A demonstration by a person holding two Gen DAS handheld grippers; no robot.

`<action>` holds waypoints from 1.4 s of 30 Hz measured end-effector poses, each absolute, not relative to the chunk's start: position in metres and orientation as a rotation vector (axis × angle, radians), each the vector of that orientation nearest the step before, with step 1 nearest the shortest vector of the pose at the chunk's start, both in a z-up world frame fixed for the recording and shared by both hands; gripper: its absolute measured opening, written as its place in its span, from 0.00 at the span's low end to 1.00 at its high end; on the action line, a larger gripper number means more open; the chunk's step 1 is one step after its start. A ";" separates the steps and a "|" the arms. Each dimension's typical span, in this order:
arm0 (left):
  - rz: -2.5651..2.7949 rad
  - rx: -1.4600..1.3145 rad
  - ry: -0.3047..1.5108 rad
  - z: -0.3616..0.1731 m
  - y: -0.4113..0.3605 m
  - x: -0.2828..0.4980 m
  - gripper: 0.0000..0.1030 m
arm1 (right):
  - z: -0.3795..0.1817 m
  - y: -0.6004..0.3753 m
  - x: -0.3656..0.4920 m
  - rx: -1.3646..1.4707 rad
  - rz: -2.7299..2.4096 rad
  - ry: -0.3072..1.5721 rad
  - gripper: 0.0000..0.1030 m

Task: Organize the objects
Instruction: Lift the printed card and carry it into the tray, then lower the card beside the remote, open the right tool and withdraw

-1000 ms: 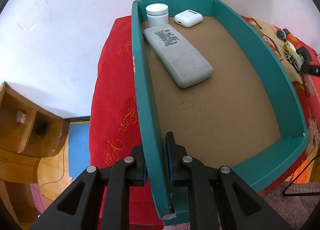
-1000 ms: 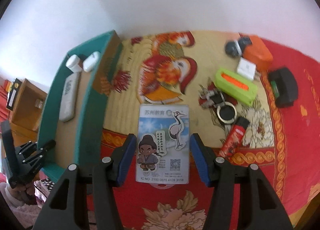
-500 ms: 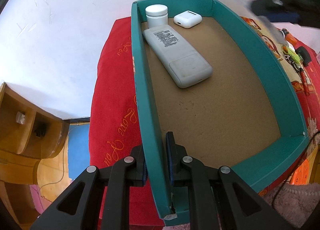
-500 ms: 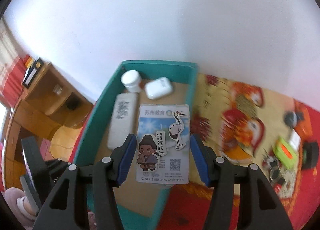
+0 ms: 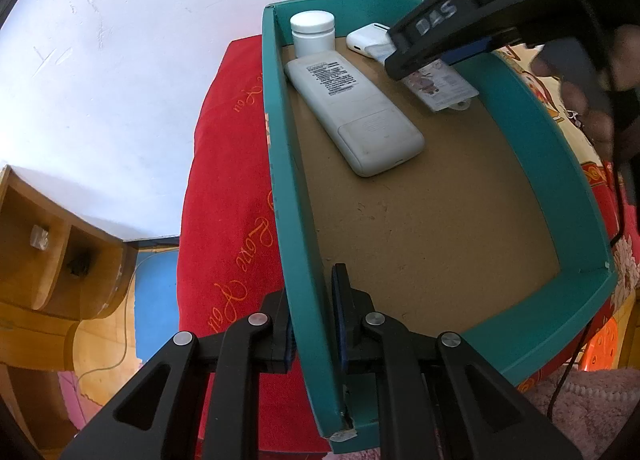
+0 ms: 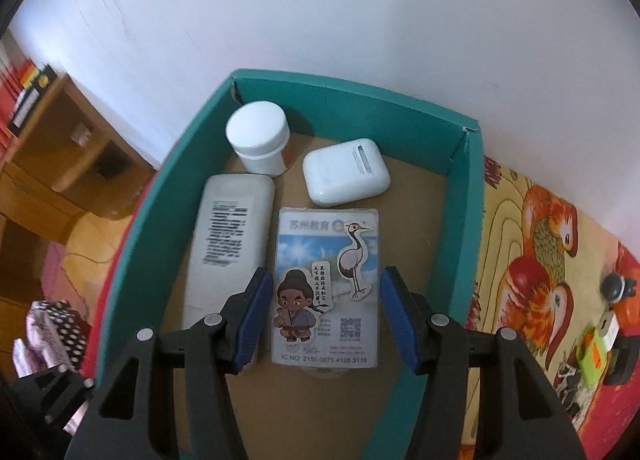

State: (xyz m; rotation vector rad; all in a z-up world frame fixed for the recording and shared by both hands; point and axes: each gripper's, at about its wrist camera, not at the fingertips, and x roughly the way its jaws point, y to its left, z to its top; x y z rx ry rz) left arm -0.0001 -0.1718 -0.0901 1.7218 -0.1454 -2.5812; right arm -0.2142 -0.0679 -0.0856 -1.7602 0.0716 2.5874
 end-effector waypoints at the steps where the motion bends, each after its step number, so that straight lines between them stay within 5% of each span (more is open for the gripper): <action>1: -2.582 1.722 -0.145 -0.090 -0.172 -0.001 0.14 | -0.089 -0.069 -0.217 -1.761 2.577 0.048 0.54; 42: -2.581 1.715 -0.139 -0.091 -0.170 -0.007 0.14 | -0.077 -0.066 -0.184 -1.693 2.593 -0.043 0.61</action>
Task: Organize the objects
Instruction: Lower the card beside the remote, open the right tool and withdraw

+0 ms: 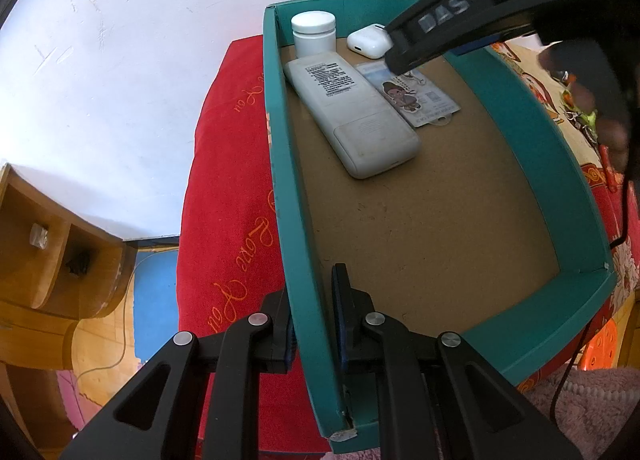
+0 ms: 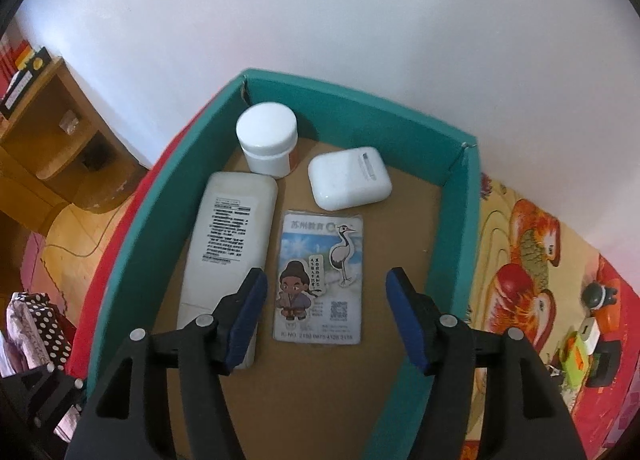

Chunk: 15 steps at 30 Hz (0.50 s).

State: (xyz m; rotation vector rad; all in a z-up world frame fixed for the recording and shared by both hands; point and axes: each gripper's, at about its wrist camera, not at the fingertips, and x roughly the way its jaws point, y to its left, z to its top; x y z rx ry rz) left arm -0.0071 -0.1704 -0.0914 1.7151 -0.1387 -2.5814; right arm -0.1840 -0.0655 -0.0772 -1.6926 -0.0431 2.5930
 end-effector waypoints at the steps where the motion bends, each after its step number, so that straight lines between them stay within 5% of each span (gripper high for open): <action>1: -2.582 1.715 -0.138 -0.091 -0.170 -0.007 0.14 | -0.074 -0.064 -0.184 -1.685 2.599 -0.041 0.61; 15: -2.581 1.719 -0.135 -0.092 -0.168 -0.014 0.14 | -0.031 -0.063 -0.157 -1.611 2.594 0.021 0.61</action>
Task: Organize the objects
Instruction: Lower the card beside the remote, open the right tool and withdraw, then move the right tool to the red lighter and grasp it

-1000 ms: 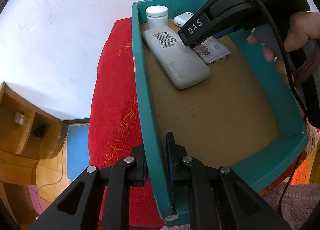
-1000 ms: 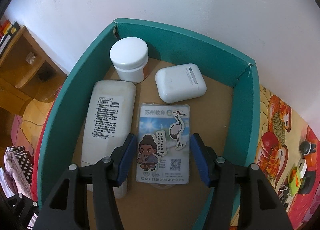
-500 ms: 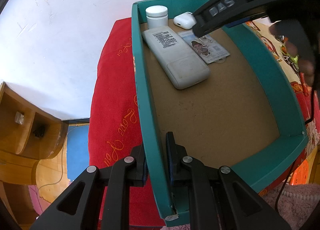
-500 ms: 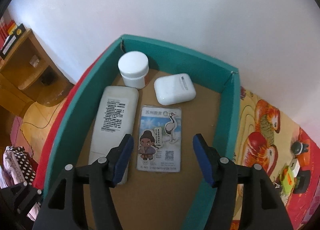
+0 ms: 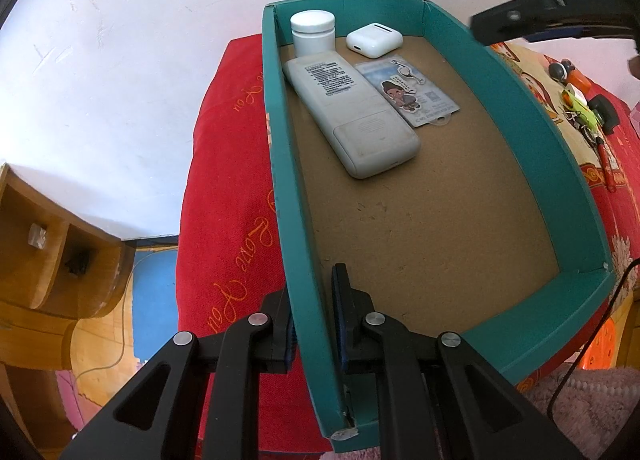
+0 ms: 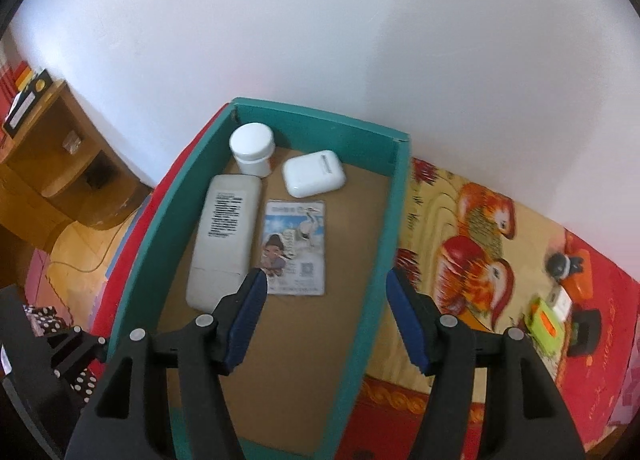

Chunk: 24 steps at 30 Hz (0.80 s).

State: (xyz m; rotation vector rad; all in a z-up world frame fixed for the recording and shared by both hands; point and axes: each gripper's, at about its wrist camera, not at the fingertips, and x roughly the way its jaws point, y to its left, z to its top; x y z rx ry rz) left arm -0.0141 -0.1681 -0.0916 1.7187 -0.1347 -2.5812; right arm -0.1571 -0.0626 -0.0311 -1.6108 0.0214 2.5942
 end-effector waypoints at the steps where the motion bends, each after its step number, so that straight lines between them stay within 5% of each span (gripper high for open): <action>1: -2.581 1.719 -0.133 -0.092 -0.168 -0.014 0.14 | -0.029 -0.059 -0.154 -1.602 2.591 0.027 0.61; 24: -2.566 1.727 -0.132 -0.097 -0.168 -0.009 0.14 | -0.050 0.025 -0.060 -1.577 2.367 0.187 0.61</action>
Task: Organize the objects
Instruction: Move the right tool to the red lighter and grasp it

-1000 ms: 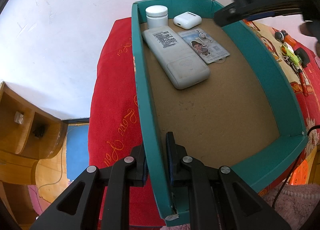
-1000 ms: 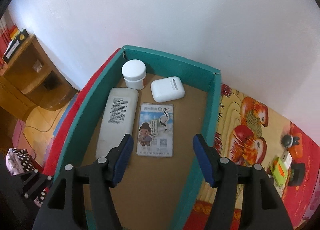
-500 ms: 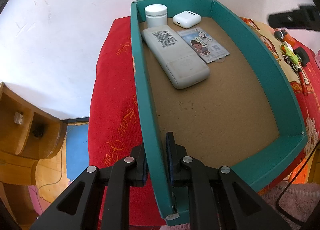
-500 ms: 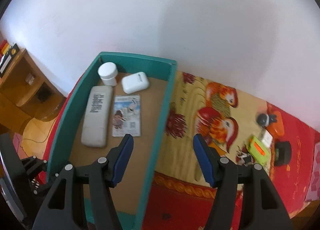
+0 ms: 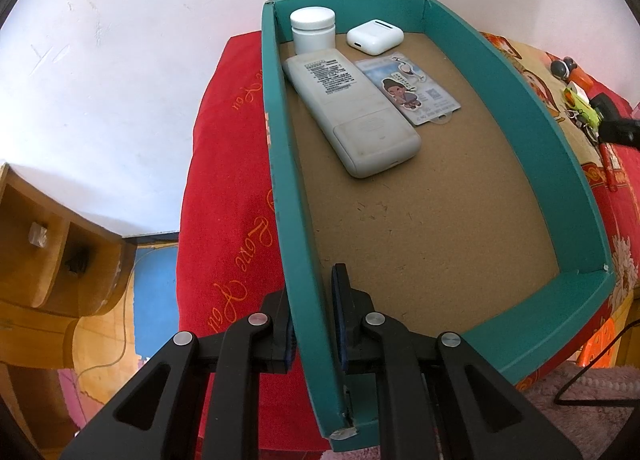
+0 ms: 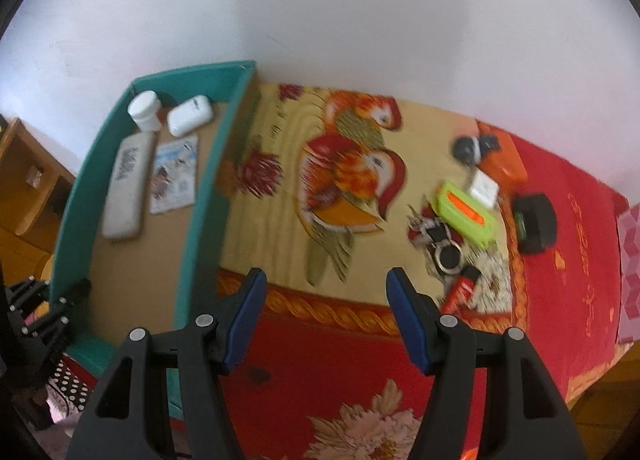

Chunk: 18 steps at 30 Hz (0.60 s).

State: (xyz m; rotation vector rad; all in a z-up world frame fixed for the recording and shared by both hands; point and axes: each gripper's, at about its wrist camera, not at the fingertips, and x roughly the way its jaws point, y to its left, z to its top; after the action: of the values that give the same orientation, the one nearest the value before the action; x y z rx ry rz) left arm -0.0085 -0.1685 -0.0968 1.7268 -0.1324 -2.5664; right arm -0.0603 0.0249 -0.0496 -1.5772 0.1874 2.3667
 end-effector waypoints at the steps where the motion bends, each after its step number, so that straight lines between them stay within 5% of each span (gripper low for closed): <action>1: -2.565 1.727 -0.134 -0.097 -0.168 -0.009 0.14 | -0.052 0.028 -0.056 -1.578 2.355 0.190 0.61; 18: -2.556 1.732 -0.138 -0.098 -0.167 -0.012 0.14 | -0.065 0.105 0.002 -1.514 2.217 0.486 0.61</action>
State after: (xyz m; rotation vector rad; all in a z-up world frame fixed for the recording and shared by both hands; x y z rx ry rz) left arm -0.0123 -0.1665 -0.0981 1.7324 -0.1379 -2.5563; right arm 0.0018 0.1051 -0.0648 -1.5141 0.4859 2.2175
